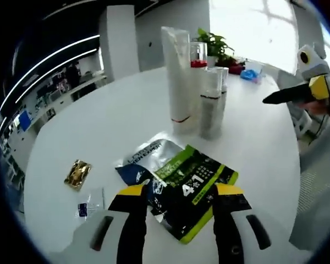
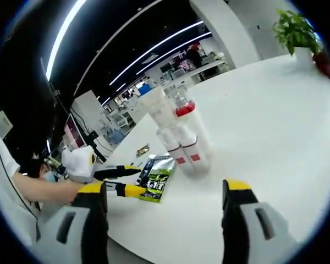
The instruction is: Arrange the skincare products in the storage area until every visible bottle or jar stands upright without overlapping.
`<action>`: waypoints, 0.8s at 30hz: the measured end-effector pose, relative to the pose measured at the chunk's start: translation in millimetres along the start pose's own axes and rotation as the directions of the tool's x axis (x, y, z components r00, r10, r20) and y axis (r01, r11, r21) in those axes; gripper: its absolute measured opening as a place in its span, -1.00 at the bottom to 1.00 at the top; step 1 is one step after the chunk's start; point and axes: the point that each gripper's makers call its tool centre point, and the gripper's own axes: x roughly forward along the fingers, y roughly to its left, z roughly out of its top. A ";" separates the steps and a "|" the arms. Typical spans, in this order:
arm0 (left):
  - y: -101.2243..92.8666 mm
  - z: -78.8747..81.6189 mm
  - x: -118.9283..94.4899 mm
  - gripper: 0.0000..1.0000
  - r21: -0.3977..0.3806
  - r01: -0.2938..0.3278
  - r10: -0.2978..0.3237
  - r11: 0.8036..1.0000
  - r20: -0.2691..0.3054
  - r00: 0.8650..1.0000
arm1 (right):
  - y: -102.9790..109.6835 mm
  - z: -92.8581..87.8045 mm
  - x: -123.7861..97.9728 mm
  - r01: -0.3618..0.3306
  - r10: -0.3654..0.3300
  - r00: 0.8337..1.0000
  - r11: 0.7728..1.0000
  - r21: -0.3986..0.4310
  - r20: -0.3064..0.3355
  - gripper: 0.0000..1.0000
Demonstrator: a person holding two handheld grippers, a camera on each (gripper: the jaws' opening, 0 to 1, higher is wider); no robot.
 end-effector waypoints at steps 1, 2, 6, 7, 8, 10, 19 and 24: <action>-0.9 -0.6 2.0 -0.06 0.004 0.010 -0.010 1.000 -0.006 1.000 | -0.2 0.2 0.0 0.000 0.000 1.000 1.000 -0.001 0.001 0.73; 0.0 -2.8 4.8 -0.05 0.000 0.010 -0.010 1.000 -0.018 1.000 | -0.3 0.2 0.0 0.000 0.000 1.000 1.000 -0.001 0.000 0.73; 1.6 -14.7 11.2 0.08 -0.034 0.035 -0.038 0.999 -0.079 0.996 | -0.7 0.3 -0.2 0.002 -0.002 1.000 1.000 0.001 0.001 0.73; 2.4 -13.5 11.3 0.09 -0.036 0.039 -0.041 0.999 -0.071 0.997 | -0.6 0.4 -0.2 0.001 -0.001 1.000 1.000 0.001 0.002 0.73; 2.3 -13.2 11.4 0.10 -0.037 0.040 -0.043 0.998 -0.070 0.997 | -0.6 0.3 -0.2 0.001 -0.001 1.000 1.000 0.001 0.002 0.73; 2.0 -12.9 11.8 0.11 -0.043 0.042 -0.046 0.998 -0.081 0.996 | -0.5 -0.1 -0.2 0.001 -0.001 1.000 1.000 0.000 0.000 0.73; -1.6 -10.6 14.5 0.11 -0.059 0.022 -0.027 0.998 -0.089 0.996 | -0.9 -0.3 0.0 0.001 -0.001 1.000 1.000 0.001 0.000 0.73; -2.4 -9.9 15.5 0.11 -0.064 0.014 -0.020 0.998 -0.093 0.995 | -0.6 -0.8 0.2 -0.001 0.001 1.000 1.000 -0.002 -0.003 0.73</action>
